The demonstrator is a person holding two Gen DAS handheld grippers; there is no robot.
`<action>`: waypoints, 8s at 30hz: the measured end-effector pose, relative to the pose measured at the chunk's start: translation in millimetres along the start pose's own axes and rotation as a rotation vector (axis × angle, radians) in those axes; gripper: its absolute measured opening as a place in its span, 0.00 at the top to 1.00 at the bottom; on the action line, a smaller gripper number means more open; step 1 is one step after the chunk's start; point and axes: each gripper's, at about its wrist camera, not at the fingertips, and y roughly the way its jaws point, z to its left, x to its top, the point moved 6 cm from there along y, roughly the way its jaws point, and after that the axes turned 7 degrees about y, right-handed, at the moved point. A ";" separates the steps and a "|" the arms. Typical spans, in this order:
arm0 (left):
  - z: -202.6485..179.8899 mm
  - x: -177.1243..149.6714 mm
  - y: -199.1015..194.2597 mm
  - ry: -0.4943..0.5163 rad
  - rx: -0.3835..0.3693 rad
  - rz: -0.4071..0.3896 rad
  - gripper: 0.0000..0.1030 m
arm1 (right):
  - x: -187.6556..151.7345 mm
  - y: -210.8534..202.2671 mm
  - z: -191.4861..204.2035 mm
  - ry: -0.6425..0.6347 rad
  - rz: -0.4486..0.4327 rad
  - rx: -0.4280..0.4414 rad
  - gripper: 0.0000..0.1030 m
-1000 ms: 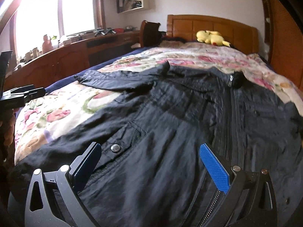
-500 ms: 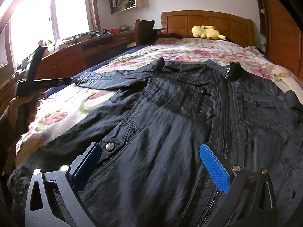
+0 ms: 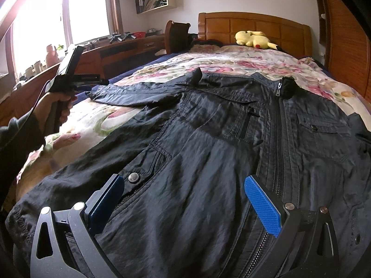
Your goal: Fold large clothes
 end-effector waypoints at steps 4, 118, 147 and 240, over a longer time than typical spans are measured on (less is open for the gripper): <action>27.3 9.6 9.6 -0.058 0.015 0.009 0.23 | -0.7 0.2 0.6 -0.006 0.003 -0.002 0.00; -146.8 -171.5 -256.2 0.194 -0.130 -0.124 0.24 | -2.7 -18.5 1.9 -0.201 0.098 0.045 0.69; -259.3 -147.9 -248.5 0.336 -0.253 -0.151 0.24 | -6.8 -140.6 -101.7 0.089 -0.217 -0.135 0.90; -306.8 -130.8 -182.0 0.360 -0.391 -0.112 0.13 | 49.4 -46.8 -442.4 0.541 0.156 -0.612 0.33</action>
